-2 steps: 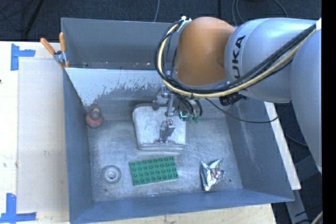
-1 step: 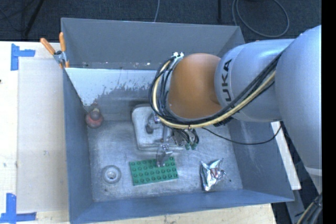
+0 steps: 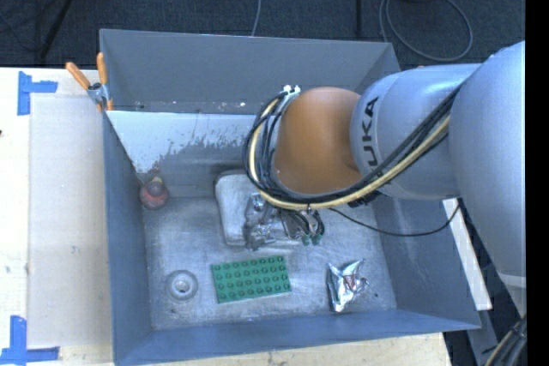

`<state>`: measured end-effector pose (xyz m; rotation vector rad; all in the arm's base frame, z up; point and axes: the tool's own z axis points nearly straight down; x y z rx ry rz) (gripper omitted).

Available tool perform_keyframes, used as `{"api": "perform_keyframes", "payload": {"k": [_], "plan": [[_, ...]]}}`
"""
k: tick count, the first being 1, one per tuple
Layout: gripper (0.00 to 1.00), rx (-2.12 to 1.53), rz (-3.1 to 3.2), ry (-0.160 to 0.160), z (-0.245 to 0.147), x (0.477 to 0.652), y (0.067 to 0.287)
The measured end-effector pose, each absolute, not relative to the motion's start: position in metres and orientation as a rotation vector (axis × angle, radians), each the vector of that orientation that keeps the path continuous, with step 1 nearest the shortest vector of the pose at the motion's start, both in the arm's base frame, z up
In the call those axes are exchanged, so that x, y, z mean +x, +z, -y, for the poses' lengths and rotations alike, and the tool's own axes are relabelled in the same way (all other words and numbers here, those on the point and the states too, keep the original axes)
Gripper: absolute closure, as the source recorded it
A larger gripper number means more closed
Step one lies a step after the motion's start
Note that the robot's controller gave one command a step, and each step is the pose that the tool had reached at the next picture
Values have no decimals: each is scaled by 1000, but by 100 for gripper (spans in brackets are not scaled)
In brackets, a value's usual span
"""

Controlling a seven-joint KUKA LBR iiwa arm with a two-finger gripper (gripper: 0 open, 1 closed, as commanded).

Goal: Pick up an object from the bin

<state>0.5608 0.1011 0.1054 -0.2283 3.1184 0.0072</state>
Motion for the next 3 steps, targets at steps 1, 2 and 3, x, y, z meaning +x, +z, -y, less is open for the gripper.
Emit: {"api": "perform_keyframes", "payload": {"k": [1,2,3], "plan": [[100,-208,-3125,3,-130,556,249],[0,-206,-3134,1,-129,555,244],[0,-239,-3143,-2,-132,520,108]]}}
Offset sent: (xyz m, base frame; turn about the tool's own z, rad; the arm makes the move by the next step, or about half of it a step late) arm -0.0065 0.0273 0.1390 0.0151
